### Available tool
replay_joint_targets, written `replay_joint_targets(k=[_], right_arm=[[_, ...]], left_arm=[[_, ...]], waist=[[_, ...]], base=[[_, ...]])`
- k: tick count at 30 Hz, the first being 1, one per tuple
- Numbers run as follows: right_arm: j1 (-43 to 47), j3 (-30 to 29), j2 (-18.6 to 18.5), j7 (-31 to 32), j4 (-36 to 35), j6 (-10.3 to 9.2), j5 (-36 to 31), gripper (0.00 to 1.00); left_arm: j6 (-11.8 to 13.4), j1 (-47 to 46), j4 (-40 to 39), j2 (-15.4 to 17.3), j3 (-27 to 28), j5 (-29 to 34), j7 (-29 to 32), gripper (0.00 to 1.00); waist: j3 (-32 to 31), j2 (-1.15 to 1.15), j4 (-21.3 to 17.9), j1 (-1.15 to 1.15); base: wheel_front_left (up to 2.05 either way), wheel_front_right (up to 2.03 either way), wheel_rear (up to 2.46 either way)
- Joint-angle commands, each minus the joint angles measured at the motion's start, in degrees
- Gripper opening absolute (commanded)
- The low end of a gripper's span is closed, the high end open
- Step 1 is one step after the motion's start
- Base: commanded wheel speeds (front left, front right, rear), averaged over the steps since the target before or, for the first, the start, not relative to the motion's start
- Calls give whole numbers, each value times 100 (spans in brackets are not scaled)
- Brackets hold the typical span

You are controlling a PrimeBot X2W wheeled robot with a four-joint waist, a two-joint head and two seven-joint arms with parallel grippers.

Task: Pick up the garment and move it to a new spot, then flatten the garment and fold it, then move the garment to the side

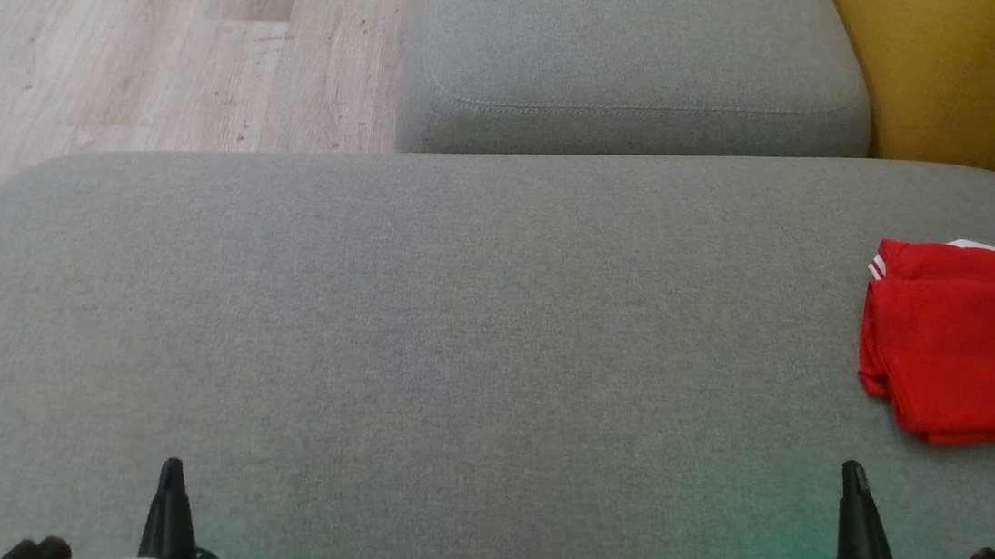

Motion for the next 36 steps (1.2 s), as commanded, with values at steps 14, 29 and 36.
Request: replay_joint_targets(k=[14,29,36], right_arm=[[-523,-118,-112,241,-220,-3,1114,0],[-729,-270,-114,471,-229,-3,2087,0],[-832,-348,-114,587,-233,-3,2571,0]], left_arm=[[-162,-573,-87,71,337,-983,244,0],[-291,-822,-23,69,533,-1850,480,0],[-355,-946,10,66,634,-2282,600,0]], waist=[[101,0,7,-1],[196,0,13,-1],[244,0,16,-1]], base=[[0,0,0],[0,0,0],[0,0,0]])
